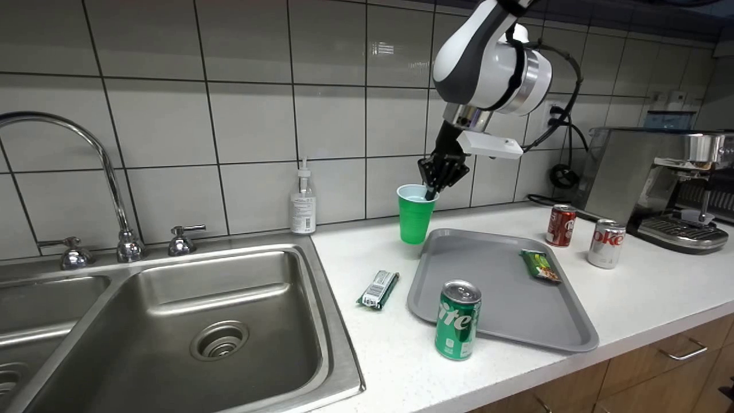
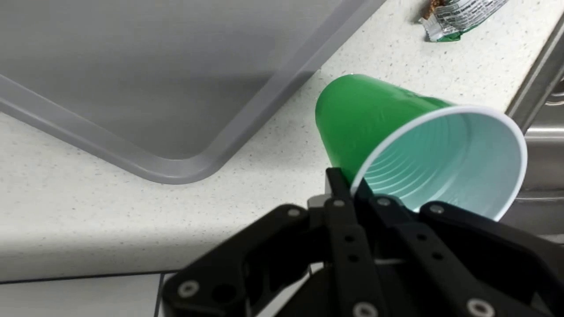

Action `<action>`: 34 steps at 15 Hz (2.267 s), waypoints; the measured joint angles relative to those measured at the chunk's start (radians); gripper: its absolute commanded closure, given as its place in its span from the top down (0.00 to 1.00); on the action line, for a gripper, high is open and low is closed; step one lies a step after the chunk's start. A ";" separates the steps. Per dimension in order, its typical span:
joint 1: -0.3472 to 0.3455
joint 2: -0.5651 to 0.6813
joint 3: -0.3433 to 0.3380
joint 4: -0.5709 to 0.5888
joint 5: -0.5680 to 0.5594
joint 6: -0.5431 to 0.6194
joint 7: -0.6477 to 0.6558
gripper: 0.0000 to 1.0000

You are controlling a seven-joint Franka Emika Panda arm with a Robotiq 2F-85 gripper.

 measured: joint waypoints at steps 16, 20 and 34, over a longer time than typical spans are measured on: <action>-0.029 -0.043 -0.151 -0.105 0.010 0.027 0.005 0.01; -0.032 -0.041 -0.177 -0.116 0.010 0.030 0.011 0.01; -0.032 -0.038 -0.194 -0.132 0.010 0.030 0.023 0.89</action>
